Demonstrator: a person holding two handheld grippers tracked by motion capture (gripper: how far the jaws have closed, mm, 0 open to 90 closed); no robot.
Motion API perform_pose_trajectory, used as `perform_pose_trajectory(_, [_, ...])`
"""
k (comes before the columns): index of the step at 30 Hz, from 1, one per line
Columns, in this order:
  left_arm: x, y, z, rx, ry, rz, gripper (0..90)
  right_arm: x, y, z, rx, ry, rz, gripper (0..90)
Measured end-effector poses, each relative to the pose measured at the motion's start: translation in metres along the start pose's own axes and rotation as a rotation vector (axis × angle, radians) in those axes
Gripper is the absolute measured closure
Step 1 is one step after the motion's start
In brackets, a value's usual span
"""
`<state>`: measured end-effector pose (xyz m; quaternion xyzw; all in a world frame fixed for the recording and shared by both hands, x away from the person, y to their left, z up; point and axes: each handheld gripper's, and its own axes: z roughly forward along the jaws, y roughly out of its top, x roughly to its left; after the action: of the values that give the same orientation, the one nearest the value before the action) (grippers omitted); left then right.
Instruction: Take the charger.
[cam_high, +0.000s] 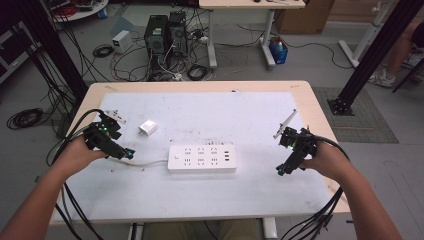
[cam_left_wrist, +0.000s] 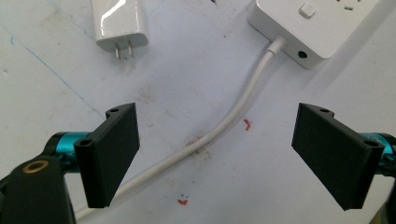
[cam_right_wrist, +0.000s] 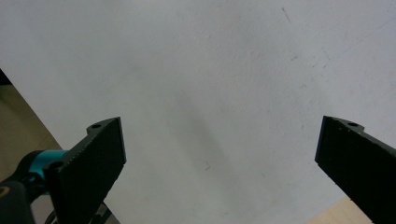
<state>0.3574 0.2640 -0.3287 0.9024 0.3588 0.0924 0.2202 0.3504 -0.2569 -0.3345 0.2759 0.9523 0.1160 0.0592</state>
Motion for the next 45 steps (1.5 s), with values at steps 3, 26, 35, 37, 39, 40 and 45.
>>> perform_pose_trajectory(3, [0.001, 0.0, 0.0, -0.012, 0.001, -0.004, 15.1, 0.0, 0.0, 0.0, 0.002, -0.003, 0.003, 1.1])
perform_pose_trajectory(26, [0.022, 0.013, 0.014, -0.114, 0.111, -0.113, 15.1, -0.002, 0.005, 0.006, -0.027, 0.002, -0.014, 1.1])
perform_pose_trajectory(35, [0.048, 0.032, 0.046, -0.185, 0.11, -0.16, 15.1, -0.005, -0.004, 0.005, -0.071, -0.001, 0.022, 1.1])
perform_pose_trajectory(37, [0.05, 0.032, 0.049, -0.183, 0.106, -0.16, 15.1, -0.005, -0.005, 0.005, -0.07, -0.001, 0.021, 1.1])
perform_pose_trajectory(39, [0.058, 0.035, 0.064, -0.173, 0.09, -0.171, 15.1, -0.006, -0.005, 0.007, -0.066, -0.001, 0.022, 1.1])
perform_pose_trajectory(40, [0.063, 0.037, 0.076, -0.166, 0.095, -0.19, 15.1, -0.006, -0.004, 0.007, -0.062, 0.002, 0.023, 1.1])
perform_pose_trajectory(45, [0.072, 0.04, 0.096, -0.163, 0.082, -0.208, 15.1, -0.007, -0.001, 0.01, -0.061, 0.01, 0.012, 1.1])
